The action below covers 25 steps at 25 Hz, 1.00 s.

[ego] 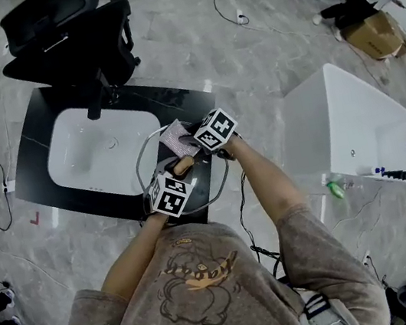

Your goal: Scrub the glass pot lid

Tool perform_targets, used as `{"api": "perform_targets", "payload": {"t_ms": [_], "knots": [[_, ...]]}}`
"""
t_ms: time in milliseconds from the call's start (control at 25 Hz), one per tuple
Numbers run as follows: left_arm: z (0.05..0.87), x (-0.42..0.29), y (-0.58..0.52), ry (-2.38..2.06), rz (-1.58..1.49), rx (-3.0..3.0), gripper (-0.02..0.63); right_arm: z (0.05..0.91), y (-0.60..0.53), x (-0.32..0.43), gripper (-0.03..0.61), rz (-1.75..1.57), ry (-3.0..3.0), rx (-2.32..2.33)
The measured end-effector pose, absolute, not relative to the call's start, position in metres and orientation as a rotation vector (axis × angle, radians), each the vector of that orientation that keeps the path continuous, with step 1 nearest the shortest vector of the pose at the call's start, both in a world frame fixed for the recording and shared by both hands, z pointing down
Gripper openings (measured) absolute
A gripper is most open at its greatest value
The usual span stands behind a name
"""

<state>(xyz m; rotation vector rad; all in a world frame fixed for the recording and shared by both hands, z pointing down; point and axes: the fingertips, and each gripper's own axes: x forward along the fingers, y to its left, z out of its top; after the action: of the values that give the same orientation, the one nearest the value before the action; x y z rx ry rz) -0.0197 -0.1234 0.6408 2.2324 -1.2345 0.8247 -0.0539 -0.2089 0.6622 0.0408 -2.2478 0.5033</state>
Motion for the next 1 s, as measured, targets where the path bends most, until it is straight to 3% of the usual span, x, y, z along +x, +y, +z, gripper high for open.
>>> {"api": "perform_targets", "payload": {"t_ms": [1000], "knots": [[0.644,-0.019,-0.123,-1.131,0.873,2.236,0.196,0.666,-0.109,0.055,0.089,0.766,-2.270,0.309]]}}
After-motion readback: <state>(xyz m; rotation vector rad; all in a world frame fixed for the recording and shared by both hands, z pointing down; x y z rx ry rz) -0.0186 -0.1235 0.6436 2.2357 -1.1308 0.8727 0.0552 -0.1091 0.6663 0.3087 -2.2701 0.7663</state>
